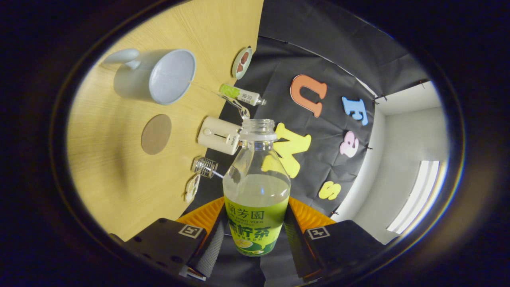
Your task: Take the bottle from table, then pour the juice into the cup, finally place the bottle on the coaster
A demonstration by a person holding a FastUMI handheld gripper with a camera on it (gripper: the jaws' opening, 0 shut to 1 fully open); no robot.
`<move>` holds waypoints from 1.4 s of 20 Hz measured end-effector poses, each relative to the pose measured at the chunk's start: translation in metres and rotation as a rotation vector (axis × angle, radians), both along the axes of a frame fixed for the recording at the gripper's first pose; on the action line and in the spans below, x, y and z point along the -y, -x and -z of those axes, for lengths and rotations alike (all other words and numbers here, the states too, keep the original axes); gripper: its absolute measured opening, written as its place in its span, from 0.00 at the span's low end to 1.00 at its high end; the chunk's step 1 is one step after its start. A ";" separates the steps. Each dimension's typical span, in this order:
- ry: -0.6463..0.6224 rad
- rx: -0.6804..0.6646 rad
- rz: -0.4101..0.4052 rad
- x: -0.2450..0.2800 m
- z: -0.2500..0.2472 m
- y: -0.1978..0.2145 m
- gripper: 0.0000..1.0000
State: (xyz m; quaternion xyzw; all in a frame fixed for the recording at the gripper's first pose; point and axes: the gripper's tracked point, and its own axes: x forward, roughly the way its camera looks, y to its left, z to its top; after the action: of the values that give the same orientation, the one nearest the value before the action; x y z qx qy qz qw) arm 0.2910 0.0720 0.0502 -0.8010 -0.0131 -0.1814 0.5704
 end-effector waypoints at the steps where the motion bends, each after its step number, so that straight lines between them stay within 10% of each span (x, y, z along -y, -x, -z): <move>1: 0.013 -0.002 0.008 0.001 0.001 0.001 0.80; 28: 0.315 0.095 0.027 -0.027 -0.037 0.009 0.80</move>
State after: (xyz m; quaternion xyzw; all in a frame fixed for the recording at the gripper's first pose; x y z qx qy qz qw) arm 0.2822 0.0987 0.0868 -0.8711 -0.0574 -0.2223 0.4342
